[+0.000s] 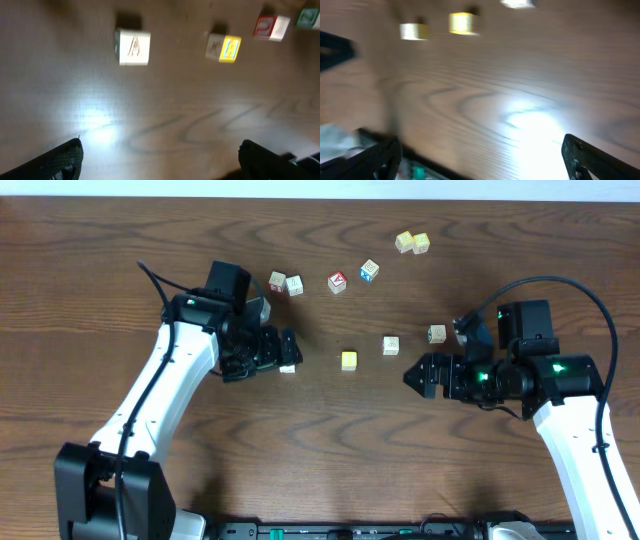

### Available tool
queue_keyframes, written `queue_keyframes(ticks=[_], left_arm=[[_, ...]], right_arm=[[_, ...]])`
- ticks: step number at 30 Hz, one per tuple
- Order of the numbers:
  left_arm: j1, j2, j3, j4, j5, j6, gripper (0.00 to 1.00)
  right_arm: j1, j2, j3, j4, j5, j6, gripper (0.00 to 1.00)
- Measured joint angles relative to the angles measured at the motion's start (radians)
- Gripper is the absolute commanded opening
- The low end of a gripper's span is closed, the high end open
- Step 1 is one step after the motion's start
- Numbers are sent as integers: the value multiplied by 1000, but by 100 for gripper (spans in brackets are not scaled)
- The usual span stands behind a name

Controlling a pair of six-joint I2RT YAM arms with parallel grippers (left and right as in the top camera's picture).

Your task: Lift 4 blocks

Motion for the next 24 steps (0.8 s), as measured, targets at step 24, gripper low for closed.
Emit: queue_keyframes(ticks=[24], left_arm=[[-89,192,0,244,-230,0,75]], right_arm=[[0,0,-2,174,227,153,99]])
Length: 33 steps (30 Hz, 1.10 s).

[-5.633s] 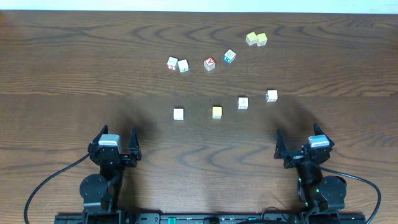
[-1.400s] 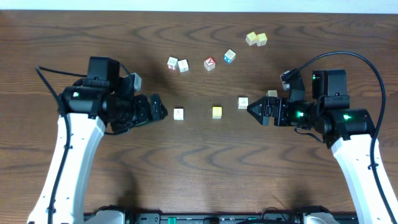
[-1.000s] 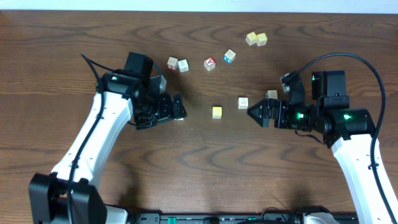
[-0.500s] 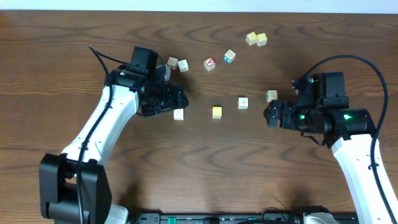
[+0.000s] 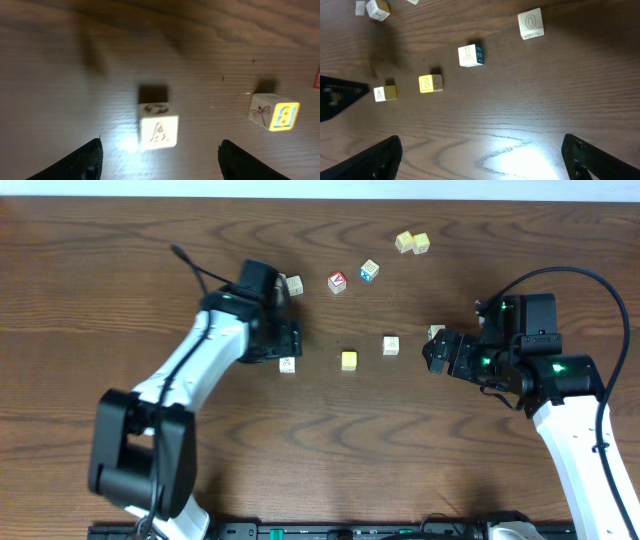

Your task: Lift 4 blocks

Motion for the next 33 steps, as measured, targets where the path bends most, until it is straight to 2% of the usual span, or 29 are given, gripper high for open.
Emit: queue_keyframes(ticks=[6,12,16,23,29,31,33], left_arm=[[-74,70,0,28,-156,-33,74],[-80,71,0,29,-262,-113,74],[-80,84,0,30,-267,-158,75],[-82,164,5,53,-192,-183,72],[-80,164,6,48,-166,-149,58],[-80,164,6,43,-160,-132,49],[-80,164,6,24,-154,-124,45]], right_arm=[[0,0,0,-23,0,4,99],[0,0,0,-32,0,4,99],[0,0,0,-35,0,4,99],[0,0,0,-39,0,4,99],[0,0,0,-42,-1,4,99],[0,0,0,-42,0,4,99],[0,0,0,-48,-1,4,99]])
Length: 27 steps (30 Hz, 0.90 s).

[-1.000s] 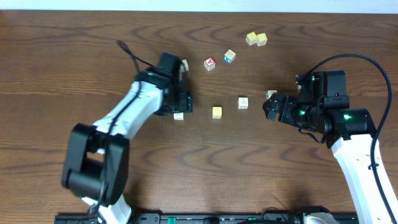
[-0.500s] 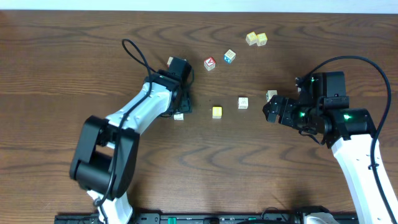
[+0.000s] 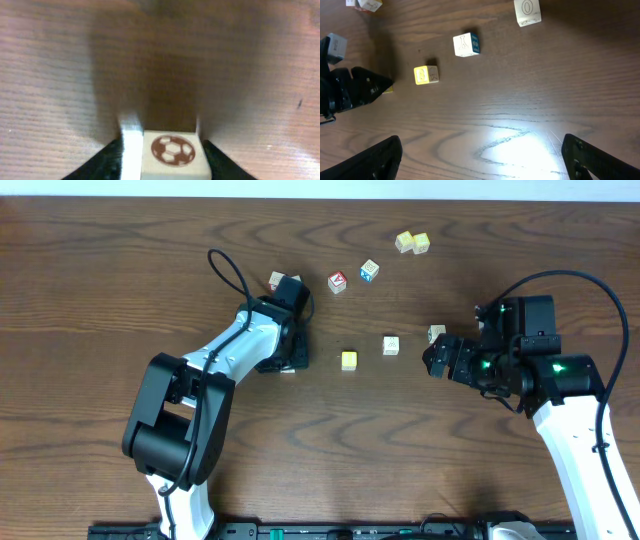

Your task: Lift 4 blocks

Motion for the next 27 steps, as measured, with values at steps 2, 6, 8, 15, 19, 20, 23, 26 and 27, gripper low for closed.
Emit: queue_keyframes(ticks=[2,6,8,15,19,20,23,26,27], left_arm=[[0,0,0,-15,7,7,39],[0,0,0,-33,18,16,26],[0,-2,1,-37,25,24,25],[-2,-5,1,-58,172,20,24],[-39,-5,1,-74,279,20,24],[-54,-5,1,-76,287,19,24],[-122,-5,0,-76,281,19,24],[-204,-5,-1,-86,215,-5,26],[-222,-5,-1,-85,188,-11,29]], right_arm=[[0,0,0,-8,0,0,99],[0,0,0,-14,1,0,99],[0,0,0,-14,1,0,99],[0,0,0,-16,1,0,99],[0,0,0,-16,1,0,99],[0,0,0,-16,1,0,99],[0,0,0,-16,1,0,99],[0,0,0,-16,1,0,99],[0,0,0,-16,1,0,99]])
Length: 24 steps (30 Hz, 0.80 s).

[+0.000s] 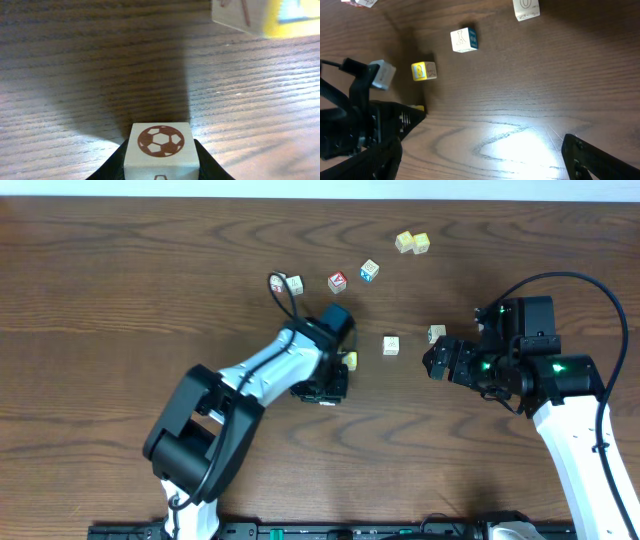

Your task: Lift 4 blocks

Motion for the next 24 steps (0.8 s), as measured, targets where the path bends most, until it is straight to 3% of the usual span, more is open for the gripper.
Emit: queue_keyframes(ticks=[3,7,24], left_arm=[[-34,-2,0,0,-61,-16,45],[-61,-2,-1,2,-101,-27,52],[51,-30,39,-65,-122,-45,52]], right_arm=[[0,0,0,0,0,0,99],[0,0,0,0,4,0,99],[0,0,0,-12,12,0,99]])
